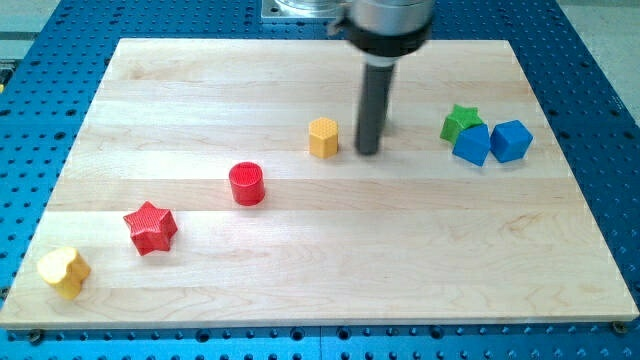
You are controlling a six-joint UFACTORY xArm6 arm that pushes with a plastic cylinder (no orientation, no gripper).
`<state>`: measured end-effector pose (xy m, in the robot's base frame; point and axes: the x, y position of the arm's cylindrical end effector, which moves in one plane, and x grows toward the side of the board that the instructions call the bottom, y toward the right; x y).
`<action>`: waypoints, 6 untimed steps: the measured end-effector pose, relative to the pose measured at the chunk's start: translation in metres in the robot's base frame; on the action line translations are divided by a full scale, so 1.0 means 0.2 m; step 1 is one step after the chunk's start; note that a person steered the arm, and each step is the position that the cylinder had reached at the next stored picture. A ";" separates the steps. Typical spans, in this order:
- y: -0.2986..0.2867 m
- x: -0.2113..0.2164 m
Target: Push the green circle into the green star
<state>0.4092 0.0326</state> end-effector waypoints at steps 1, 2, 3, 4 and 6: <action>-0.06 -0.29; 0.17 -0.40; 0.33 -0.23; 0.34 -0.22; 0.39 -0.02</action>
